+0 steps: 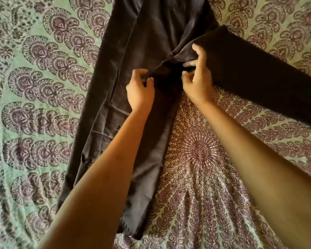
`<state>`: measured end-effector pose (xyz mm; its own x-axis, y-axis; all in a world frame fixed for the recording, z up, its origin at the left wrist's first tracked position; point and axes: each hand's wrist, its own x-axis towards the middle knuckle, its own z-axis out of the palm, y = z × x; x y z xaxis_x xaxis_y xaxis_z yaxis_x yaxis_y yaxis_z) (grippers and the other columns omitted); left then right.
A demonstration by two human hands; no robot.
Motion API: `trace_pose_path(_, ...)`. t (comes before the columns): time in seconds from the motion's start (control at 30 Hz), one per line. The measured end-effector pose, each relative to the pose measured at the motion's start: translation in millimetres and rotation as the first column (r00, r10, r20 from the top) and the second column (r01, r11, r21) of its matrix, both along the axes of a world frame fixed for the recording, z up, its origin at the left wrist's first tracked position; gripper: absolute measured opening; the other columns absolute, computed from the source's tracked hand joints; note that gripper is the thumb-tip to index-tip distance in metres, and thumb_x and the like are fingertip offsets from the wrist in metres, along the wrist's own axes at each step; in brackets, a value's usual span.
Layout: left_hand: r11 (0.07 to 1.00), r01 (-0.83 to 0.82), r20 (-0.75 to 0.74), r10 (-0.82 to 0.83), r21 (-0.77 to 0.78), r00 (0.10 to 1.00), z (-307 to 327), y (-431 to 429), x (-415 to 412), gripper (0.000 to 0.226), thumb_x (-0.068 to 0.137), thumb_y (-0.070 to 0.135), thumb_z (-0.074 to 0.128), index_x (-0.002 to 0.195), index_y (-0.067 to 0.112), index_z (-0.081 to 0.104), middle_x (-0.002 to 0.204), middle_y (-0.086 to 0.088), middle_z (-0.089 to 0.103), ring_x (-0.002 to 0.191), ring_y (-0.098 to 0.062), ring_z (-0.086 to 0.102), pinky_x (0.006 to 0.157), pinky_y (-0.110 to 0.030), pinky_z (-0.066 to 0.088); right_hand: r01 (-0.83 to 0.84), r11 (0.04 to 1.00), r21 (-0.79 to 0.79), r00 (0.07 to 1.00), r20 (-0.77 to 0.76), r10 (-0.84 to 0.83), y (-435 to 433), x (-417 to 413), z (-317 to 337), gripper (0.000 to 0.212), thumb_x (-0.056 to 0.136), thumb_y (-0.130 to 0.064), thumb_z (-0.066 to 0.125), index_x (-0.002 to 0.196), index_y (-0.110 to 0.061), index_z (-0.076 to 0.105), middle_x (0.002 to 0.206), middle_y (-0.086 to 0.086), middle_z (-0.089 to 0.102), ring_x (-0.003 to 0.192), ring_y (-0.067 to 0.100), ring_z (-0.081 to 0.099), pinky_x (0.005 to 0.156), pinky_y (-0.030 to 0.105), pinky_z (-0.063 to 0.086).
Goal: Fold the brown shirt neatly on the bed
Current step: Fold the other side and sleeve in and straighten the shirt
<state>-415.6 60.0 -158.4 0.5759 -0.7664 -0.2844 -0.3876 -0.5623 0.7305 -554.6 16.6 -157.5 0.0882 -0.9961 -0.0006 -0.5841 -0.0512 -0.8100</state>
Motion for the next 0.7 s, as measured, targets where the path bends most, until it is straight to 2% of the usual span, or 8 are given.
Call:
trace_pose_path(0.07, 0.995, -0.078, -0.07, 0.083, 0.07, 0.994, -8, -7, 15, 0.021, 0.086, 0.02, 0.061, 0.106, 0.014, 0.061, 0.103, -0.001, 0.068, 0.098, -0.018, 0.062, 0.083, -0.024, 0.044, 0.076, 0.997, -0.025, 0.987, -0.138, -0.079, 16, 3, -12, 0.046, 0.078, -0.018, 0.066, 0.116, -0.002, 0.046, 0.084, 0.004, 0.063, 0.079, 0.019, 0.061, 0.064, 0.03, 0.045)
trace_pose_path(0.2, 0.977, -0.02, -0.076, 0.036, 0.211, 0.996, -15, -13, 27, 0.022, 0.083, 0.026, 0.065, 0.102, 0.014, 0.063, 0.107, -0.004, 0.067, 0.104, -0.019, 0.06, 0.079, -0.021, 0.041, 0.197, 0.954, 0.227, 0.948, -0.291, -0.127, 27, 16, -29, 0.053, 0.071, -0.049, 0.072, 0.099, -0.009, 0.051, 0.091, 0.007, 0.064, 0.086, 0.024, 0.06, 0.06, 0.029, 0.032)
trace_pose_path(0.33, 0.971, 0.039, -0.157, -0.001, 0.238, 0.988, -15, -16, 30, 0.018, 0.08, 0.028, 0.07, 0.092, 0.016, 0.064, 0.097, -0.003, 0.066, 0.089, -0.016, 0.059, 0.075, -0.023, 0.044, 0.237, 0.898, 0.371, 0.947, -0.293, -0.129, 11, 14, -29, 0.041, 0.073, -0.042, 0.072, 0.059, -0.018, 0.043, 0.061, 0.0, 0.054, 0.069, 0.025, 0.053, 0.056, 0.028, 0.028)
trace_pose_path(0.4, 0.967, 0.053, -0.208, 0.0, 0.25, 0.978, -16, -15, 27, 0.016, 0.077, 0.026, 0.073, 0.075, 0.02, 0.059, 0.087, -0.002, 0.063, 0.081, -0.015, 0.057, 0.075, -0.027, 0.048, 0.258, 0.857, 0.446, 0.963, -0.185, -0.194, 10, 5, -31, 0.046, 0.073, -0.038, 0.073, 0.05, -0.018, 0.039, 0.052, 0.0, 0.049, 0.063, 0.029, 0.056, 0.058, 0.032, 0.04)
trace_pose_path(0.47, 0.962, 0.099, -0.259, -0.031, 0.253, 0.965, -18, -14, 20, 0.027, 0.075, 0.025, 0.075, 0.061, 0.021, 0.052, 0.08, -0.001, 0.06, 0.076, -0.015, 0.055, 0.076, -0.029, 0.051, 0.294, 0.849, 0.439, 0.956, -0.138, -0.259, 16, -5, -33, 0.039, 0.076, -0.035, 0.07, 0.051, -0.016, 0.048, 0.058, 0.009, 0.057, 0.067, 0.036, 0.063, 0.065, 0.041, 0.051)
trace_pose_path(0.57, 0.96, 0.133, -0.247, -0.071, 0.246, 0.966, -19, -13, 4, 0.026, 0.077, 0.025, 0.073, 0.063, 0.02, 0.053, 0.081, 0.0, 0.059, 0.075, -0.014, 0.053, 0.075, -0.025, 0.049, 0.325, 0.891, 0.318, 0.933, -0.263, -0.246, 29, -12, -29, 0.024, 0.088, -0.025, 0.057, 0.079, -0.005, 0.066, 0.081, 0.018, 0.068, 0.08, 0.032, 0.062, 0.058, 0.029, 0.032)
trace_pose_path(0.63, 0.968, 0.085, -0.204, -0.037, 0.236, 0.978, -17, -14, -2, 0.022, 0.079, 0.026, 0.071, 0.067, 0.021, 0.054, 0.084, 0.001, 0.06, 0.076, -0.014, 0.054, 0.073, -0.023, 0.046, 0.365, 0.898, 0.244, 0.919, -0.251, -0.305, 32, -11, -23, 0.024, 0.091, -0.021, 0.051, 0.094, -0.002, 0.065, 0.096, 0.019, 0.068, 0.09, 0.032, 0.06, 0.061, 0.026, 0.025)
trace_pose_path(0.7, 0.966, 0.067, -0.189, -0.019, 0.251, 0.982, -19, -15, -1, 0.025, 0.081, 0.027, 0.07, 0.064, 0.022, 0.051, 0.086, 0.001, 0.06, 0.076, -0.015, 0.053, 0.07, -0.021, 0.044, 0.364, 0.893, 0.266, 0.922, -0.24, -0.304, 29, -8, -21, 0.027, 0.089, -0.032, 0.055, 0.087, -0.006, 0.064, 0.093, 0.017, 0.067, 0.089, 0.03, 0.06, 0.063, 0.027, 0.028)
